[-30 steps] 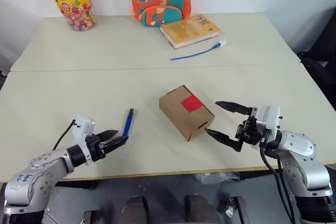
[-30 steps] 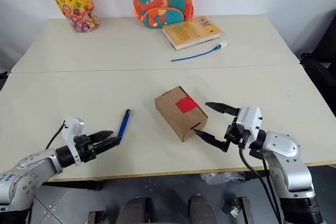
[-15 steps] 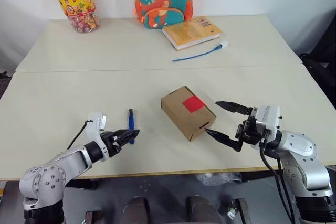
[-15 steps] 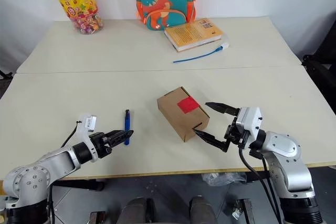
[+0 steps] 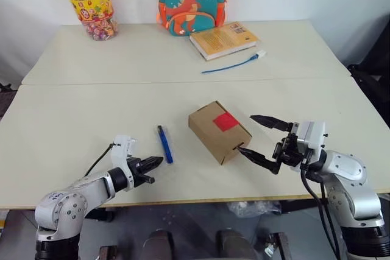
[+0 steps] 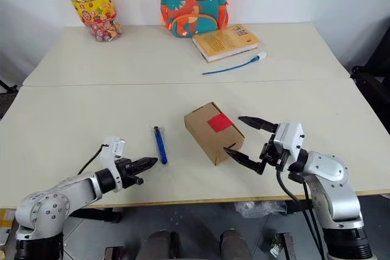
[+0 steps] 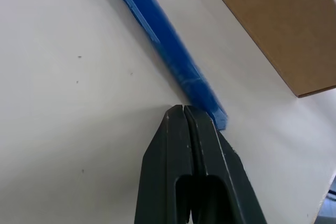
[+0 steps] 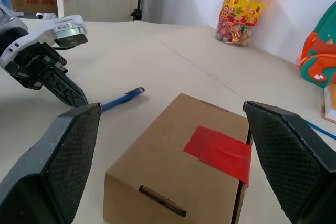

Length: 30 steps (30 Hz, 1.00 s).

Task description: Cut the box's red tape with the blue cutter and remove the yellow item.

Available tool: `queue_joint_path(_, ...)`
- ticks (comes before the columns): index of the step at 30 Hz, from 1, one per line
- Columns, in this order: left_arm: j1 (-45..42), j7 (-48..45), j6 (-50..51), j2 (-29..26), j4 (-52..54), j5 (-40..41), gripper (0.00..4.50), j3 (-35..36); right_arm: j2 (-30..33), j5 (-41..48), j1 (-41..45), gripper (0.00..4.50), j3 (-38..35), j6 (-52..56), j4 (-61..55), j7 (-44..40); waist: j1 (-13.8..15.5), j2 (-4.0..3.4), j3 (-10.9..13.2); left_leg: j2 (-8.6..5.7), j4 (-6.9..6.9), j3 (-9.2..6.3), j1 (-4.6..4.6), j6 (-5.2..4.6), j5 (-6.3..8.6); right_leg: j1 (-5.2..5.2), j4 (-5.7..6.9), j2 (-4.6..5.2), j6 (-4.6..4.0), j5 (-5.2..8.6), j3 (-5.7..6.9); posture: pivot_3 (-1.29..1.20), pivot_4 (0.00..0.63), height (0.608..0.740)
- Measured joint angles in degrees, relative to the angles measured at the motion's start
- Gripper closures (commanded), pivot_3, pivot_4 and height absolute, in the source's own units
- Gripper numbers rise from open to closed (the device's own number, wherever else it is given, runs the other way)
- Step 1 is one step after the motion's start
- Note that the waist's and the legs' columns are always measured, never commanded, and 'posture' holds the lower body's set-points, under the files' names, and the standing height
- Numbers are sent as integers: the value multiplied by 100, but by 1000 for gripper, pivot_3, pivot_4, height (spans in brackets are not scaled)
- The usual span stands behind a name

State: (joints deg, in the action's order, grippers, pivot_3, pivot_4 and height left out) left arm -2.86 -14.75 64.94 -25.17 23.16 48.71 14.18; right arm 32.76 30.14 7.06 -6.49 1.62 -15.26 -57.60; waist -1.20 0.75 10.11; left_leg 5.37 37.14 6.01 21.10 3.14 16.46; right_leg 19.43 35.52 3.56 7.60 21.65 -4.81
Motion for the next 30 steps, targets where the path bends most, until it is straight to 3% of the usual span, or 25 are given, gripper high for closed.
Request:
queue_joint_path(11,23,-829,-475,-487,-327,-116,4469,-95,54,93,77,0,26,210,-72,-66,-52,1,1,7,-10,5,4,3,3,13,-1,-3,-3,2,-1,0,150,740)
queue_joint_path(14,-1,-867,-328,-485,-344,24,3888,0,152,321,117,0,210,653,-442,-111,-52,1,1,15,-12,5,6,6,6,16,-2,-5,-4,2,0,0,150,740)
queue_joint_path(20,-71,-807,55,-486,-158,308,2230,56,318,688,411,0,756,1925,-1186,203,-55,4,3,19,-12,4,7,6,11,19,-5,-5,-5,3,0,0,150,740)
queue_joint_path(22,-65,-821,25,-496,-68,306,1704,34,317,694,517,378,953,2236,-1226,300,-43,5,2,17,-11,5,9,3,14,18,-7,-4,-8,4,1,0,150,740)
queue_joint_path(25,28,-996,-211,-703,-70,265,1686,-3,317,470,625,1267,1296,2287,-1199,237,-57,8,3,22,-13,9,8,2,15,20,-9,-5,-11,6,4,0,150,740)
queue_joint_path(30,173,-1280,-394,-1250,-207,135,2948,48,113,-296,1120,3050,2017,2331,-735,351,-200,15,4,36,-22,18,7,12,14,38,0,-9,-25,13,4,0,150,740)
